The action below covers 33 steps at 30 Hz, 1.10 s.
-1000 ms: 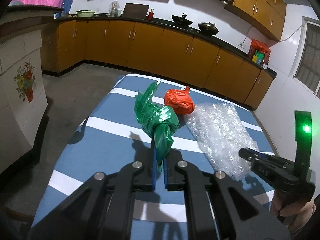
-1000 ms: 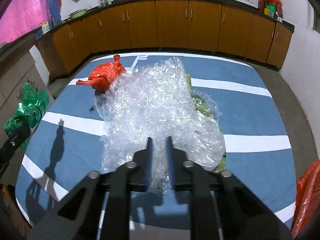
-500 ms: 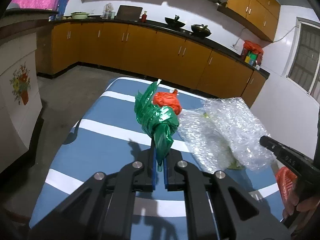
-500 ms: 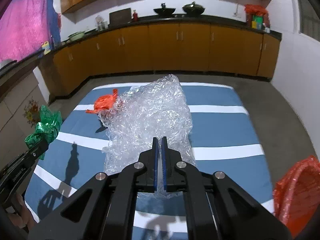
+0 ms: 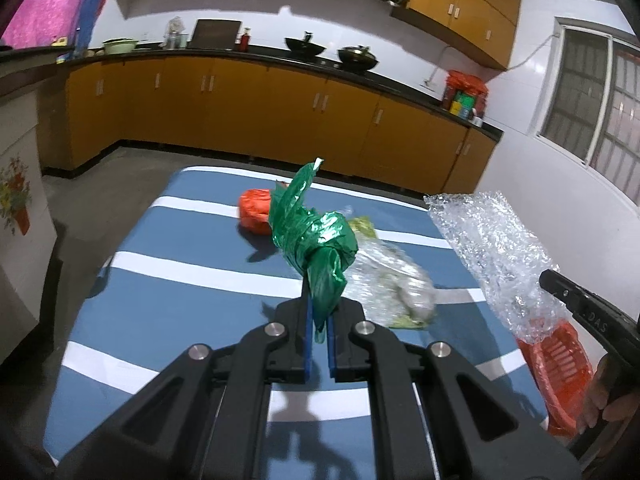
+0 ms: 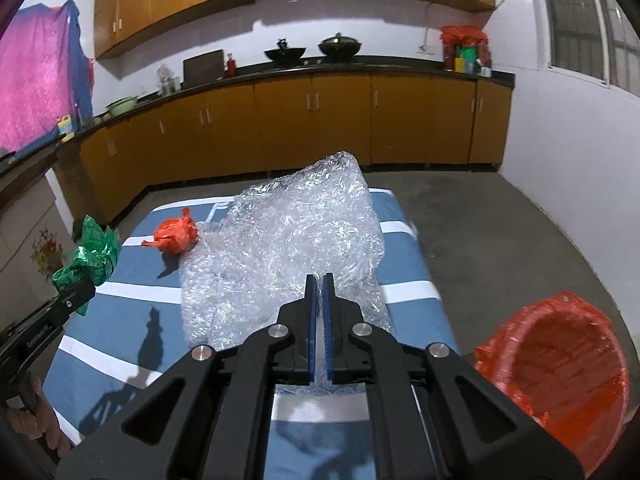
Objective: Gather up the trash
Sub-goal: 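Carry the green bag to the basket with left tool while right carries bubble wrap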
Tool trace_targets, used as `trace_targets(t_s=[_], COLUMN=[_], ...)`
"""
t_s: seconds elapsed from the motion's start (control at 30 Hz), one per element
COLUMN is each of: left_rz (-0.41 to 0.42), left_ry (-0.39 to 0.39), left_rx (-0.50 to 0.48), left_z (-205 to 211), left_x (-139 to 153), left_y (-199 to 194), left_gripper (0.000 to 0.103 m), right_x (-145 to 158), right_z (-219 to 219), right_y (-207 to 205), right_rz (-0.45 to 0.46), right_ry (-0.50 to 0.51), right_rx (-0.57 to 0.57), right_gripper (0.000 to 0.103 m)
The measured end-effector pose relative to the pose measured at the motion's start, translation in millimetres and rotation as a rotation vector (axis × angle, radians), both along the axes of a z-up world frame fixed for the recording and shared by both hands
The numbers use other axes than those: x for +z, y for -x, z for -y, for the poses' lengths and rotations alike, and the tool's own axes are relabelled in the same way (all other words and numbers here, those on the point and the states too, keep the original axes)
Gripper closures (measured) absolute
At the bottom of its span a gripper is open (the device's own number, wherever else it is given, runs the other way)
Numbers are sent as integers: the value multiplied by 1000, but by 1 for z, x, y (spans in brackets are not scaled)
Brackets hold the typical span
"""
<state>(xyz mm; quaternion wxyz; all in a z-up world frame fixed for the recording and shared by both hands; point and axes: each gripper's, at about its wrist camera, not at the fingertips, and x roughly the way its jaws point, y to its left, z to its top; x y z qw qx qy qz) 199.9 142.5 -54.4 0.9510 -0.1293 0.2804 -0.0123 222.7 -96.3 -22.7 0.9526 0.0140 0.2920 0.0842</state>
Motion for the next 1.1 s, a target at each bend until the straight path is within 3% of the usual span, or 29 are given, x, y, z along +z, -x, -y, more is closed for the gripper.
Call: trace_targets(t_s=[0.5, 1.1], left_rz=[19, 18], left_ry=[-1, 38], left_rx=[-233, -524], left_z=[93, 211], left_x=[10, 12], left_y=[-2, -3], left_gripper=[96, 96], right_x=[11, -4], right_z=[73, 167], right_y=[51, 101], right_rz=[88, 81], right_ry=[-18, -51], right_rx=[-190, -448], right_gripper=[99, 100])
